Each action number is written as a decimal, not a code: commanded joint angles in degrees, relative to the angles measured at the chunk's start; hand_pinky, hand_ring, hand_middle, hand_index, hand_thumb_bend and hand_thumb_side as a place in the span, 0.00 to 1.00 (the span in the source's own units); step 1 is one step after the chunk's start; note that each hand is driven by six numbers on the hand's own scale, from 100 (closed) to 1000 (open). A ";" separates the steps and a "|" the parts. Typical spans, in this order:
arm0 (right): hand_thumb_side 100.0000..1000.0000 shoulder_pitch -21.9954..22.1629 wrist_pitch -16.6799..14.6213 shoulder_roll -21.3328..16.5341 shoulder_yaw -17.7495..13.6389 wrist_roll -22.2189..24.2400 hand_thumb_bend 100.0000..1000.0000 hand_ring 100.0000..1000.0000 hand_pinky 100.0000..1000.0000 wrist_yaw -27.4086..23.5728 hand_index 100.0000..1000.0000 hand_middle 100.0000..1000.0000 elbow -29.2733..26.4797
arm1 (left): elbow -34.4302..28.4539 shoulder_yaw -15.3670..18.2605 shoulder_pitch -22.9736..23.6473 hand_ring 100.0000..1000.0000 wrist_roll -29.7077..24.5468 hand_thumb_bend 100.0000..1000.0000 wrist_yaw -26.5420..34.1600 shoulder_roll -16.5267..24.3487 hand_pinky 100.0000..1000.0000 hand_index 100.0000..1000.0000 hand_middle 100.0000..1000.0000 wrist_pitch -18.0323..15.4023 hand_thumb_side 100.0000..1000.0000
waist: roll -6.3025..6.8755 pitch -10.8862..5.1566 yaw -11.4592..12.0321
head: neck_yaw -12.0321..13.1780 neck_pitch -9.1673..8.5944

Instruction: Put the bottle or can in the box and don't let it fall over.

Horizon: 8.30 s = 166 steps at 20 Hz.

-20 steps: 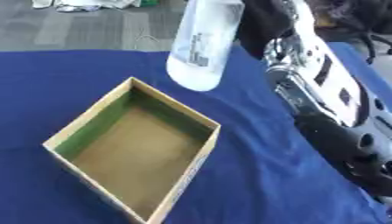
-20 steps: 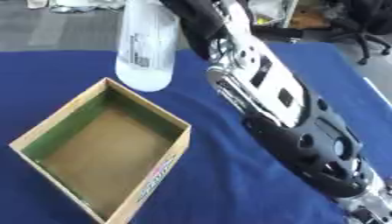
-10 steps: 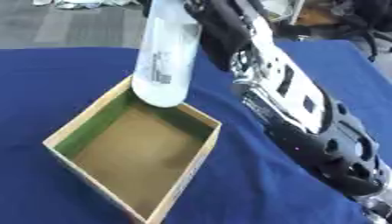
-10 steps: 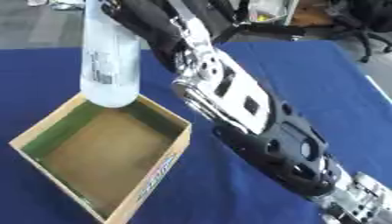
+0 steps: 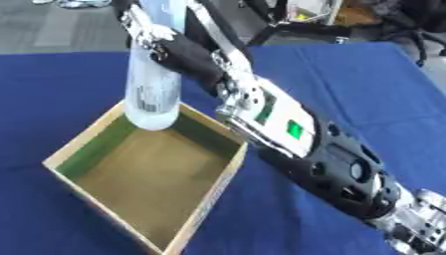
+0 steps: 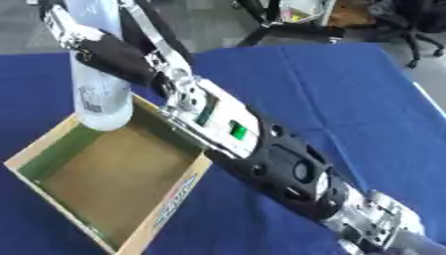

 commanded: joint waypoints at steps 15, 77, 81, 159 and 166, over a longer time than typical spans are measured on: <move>0.41 0.96 -1.23 3.49 3.59 4.38 0.00 0.74 0.78 7.29 0.44 0.82 9.28 | -0.94 0.28 -1.04 1.00 0.10 0.43 0.06 2.58 0.93 0.69 1.00 -0.48 0.50 | -0.02 -0.34 0.73 | -0.93 -0.60; 1.00 7.29 24.85 -5.16 6.57 37.02 0.00 1.00 1.00 17.32 1.00 1.00 -0.35 | -1.08 1.18 1.69 1.00 1.05 0.43 -1.27 3.71 0.93 0.69 1.00 -1.05 0.50 | 0.12 -1.93 -3.32 | 3.12 1.80; 1.00 7.95 24.58 -5.97 6.48 37.75 0.00 1.00 1.00 17.96 1.00 1.00 -1.48 | -1.04 1.26 2.05 1.00 1.17 0.43 -1.41 3.83 0.93 0.69 1.00 -1.15 0.50 | 0.20 -2.14 -3.71 | 3.49 1.99; 0.11 16.45 20.87 -15.30 -5.08 45.33 0.00 1.00 1.00 8.01 1.00 1.00 -12.48 | -0.48 1.97 4.27 1.00 -0.03 0.44 -2.17 3.91 0.94 0.68 1.00 -1.99 0.49 | 0.85 -2.02 -6.02 | 3.82 1.40; 0.11 20.53 19.50 -19.17 -8.90 42.23 0.00 1.00 1.00 5.33 1.00 1.00 -14.83 | -0.53 2.11 4.61 1.00 -0.04 0.44 -2.28 3.87 0.94 0.68 1.00 -1.80 0.49 | 0.68 -2.29 -6.46 | 4.56 1.32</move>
